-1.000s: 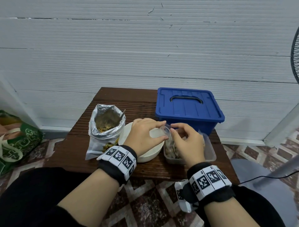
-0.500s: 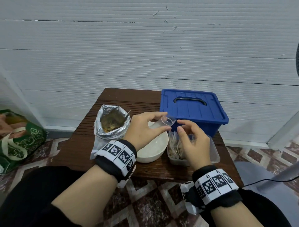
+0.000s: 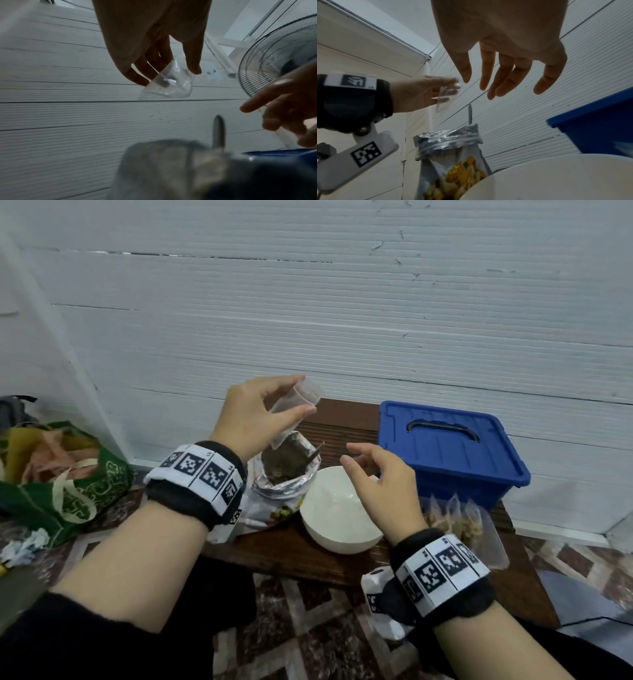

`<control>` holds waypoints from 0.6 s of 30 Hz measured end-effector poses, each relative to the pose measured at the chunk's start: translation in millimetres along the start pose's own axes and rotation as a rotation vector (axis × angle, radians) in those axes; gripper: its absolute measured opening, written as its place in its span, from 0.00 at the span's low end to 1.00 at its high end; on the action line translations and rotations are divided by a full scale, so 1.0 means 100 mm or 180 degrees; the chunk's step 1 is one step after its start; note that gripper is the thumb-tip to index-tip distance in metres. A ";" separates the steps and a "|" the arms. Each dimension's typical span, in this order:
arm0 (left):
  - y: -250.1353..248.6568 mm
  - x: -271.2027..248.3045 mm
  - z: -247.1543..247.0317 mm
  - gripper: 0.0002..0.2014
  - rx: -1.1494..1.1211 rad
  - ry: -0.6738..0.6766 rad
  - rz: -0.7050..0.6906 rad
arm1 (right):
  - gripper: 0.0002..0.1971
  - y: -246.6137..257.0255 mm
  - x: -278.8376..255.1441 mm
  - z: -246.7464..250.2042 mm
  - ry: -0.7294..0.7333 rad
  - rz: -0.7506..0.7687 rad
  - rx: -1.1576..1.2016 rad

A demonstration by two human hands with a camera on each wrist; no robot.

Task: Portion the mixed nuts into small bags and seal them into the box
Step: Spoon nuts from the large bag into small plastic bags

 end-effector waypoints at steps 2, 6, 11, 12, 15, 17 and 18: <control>0.15 0.04 0.10 0.27 0.0064 -0.0120 0.0107 | 0.09 0.02 0.09 -0.16 0.0106 -0.0093 -0.0036; 0.44 0.08 0.17 0.26 -0.0011 -0.0281 0.0382 | 0.21 0.02 0.22 -0.40 0.0242 -0.0328 -0.0168; 0.67 0.09 0.19 0.22 -0.0177 -0.0287 0.0524 | 0.13 0.02 0.30 -0.54 0.0133 -0.0200 -0.0239; 0.69 0.08 0.18 0.22 -0.0185 -0.0262 0.0529 | 0.11 0.02 0.30 -0.56 0.0069 -0.0094 -0.0287; 0.77 0.07 0.13 0.20 -0.0153 -0.0124 0.0551 | 0.08 0.07 0.25 -0.63 -0.0049 0.0334 -0.0455; 0.81 0.08 0.11 0.21 -0.0074 -0.0003 0.0546 | 0.10 0.15 0.20 -0.69 0.0004 0.0604 -0.0571; 0.83 0.08 0.10 0.22 -0.0057 0.0056 0.0548 | 0.12 0.19 0.19 -0.71 0.0047 0.0701 -0.0605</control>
Point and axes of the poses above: each hand's wrist, its own x-axis towards the middle knuckle, its own z-axis out of the back of the hand, y = z × x, the point moved 5 cm from there along x, towards the middle knuckle, and after that the axes turned 10 degrees about z, right-handed, at the moved point
